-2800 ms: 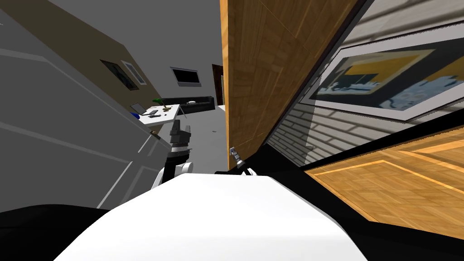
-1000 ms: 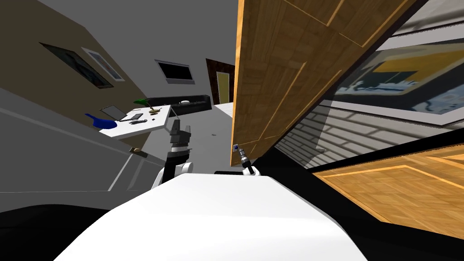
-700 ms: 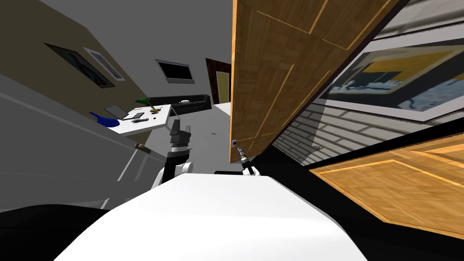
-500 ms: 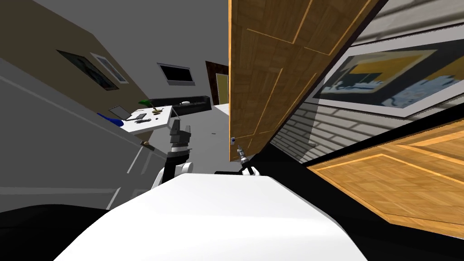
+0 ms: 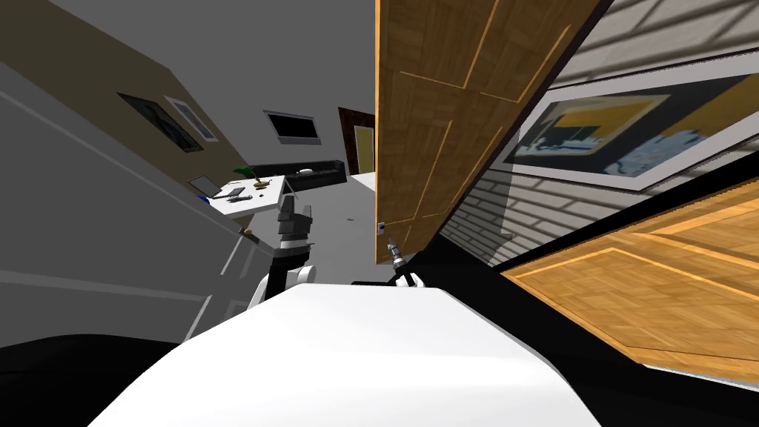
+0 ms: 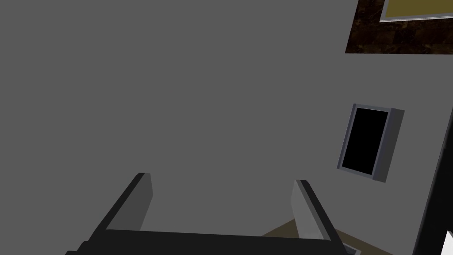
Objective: Push the door open
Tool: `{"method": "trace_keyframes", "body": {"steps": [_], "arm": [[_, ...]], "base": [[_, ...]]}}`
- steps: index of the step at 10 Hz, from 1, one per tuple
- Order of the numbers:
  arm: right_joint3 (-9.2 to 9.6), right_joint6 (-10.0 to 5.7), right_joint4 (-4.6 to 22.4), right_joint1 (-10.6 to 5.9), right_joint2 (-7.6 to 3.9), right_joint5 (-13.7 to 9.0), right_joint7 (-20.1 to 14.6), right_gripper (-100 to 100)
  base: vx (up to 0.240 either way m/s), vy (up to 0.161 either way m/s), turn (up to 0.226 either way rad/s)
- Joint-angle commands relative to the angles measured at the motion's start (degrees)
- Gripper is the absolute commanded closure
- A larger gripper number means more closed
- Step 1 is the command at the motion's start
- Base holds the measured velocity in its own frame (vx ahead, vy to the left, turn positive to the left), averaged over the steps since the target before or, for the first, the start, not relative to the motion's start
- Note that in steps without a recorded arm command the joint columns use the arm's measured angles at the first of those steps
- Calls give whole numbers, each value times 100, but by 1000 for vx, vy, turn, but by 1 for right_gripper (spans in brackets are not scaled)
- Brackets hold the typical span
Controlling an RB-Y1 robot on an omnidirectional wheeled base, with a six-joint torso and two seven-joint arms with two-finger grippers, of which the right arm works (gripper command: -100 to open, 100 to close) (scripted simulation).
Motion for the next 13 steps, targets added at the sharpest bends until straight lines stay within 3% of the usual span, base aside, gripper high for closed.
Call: {"method": "trace_keyframes", "body": {"steps": [1, 9, 10, 13], "arm": [[-17, -11, -7, 3, -14, -4, 13, -100], [-100, -109, 86, -15, 57, -23, 70, -100], [-100, -109, 86, -15, 57, -23, 70, 100], [-100, -109, 86, -15, 57, -23, 70, 100]], "base": [[183, 51, 17], [180, 59, 19], [-18, -4, 12], [-18, -9, 6]]}}
